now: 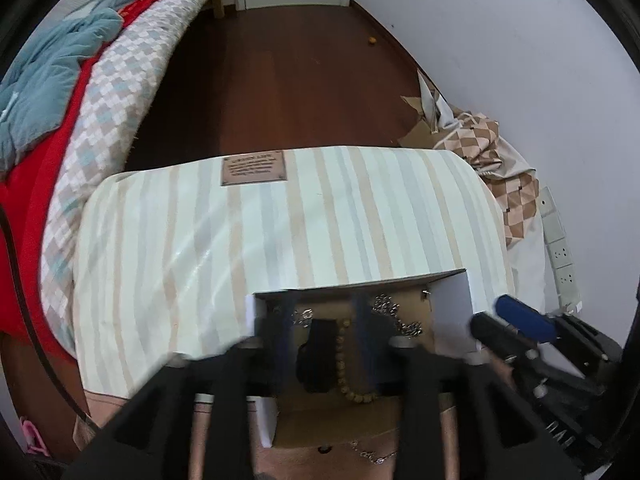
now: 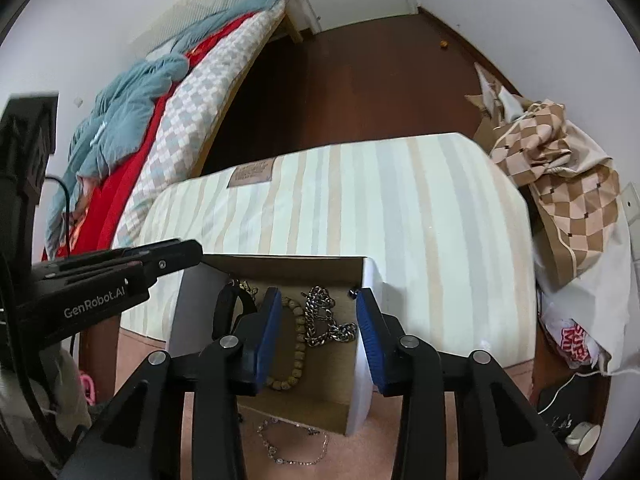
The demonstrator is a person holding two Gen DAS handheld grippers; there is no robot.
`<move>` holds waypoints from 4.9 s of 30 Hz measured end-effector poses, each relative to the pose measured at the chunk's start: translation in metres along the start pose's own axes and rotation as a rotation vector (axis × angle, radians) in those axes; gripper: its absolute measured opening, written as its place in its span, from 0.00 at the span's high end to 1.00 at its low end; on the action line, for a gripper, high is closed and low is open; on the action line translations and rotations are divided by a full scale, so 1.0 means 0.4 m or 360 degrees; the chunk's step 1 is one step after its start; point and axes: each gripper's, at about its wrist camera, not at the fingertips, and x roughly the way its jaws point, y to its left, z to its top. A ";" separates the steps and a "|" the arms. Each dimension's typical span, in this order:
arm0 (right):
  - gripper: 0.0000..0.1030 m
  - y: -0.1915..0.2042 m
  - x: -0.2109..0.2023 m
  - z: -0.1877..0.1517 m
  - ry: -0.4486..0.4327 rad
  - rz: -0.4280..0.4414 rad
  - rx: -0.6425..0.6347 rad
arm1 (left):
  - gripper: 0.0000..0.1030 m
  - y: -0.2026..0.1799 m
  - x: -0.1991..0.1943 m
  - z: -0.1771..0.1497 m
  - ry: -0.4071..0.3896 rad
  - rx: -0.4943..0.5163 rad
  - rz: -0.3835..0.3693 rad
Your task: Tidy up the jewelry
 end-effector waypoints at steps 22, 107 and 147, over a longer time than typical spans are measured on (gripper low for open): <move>0.03 0.070 -0.131 -0.180 -0.0041 -0.0472 -0.0062 | 0.00 0.028 -0.137 -0.253 -0.0200 -0.0068 0.0317; 0.98 -0.072 -0.049 -0.447 0.0041 -0.0381 0.0038 | 0.88 -0.064 0.123 -0.442 0.0040 0.0001 0.0299; 0.98 0.139 -0.373 -0.160 -0.0496 -0.0016 -0.0107 | 0.97 0.016 -0.288 -0.210 -0.0494 -0.0120 0.0069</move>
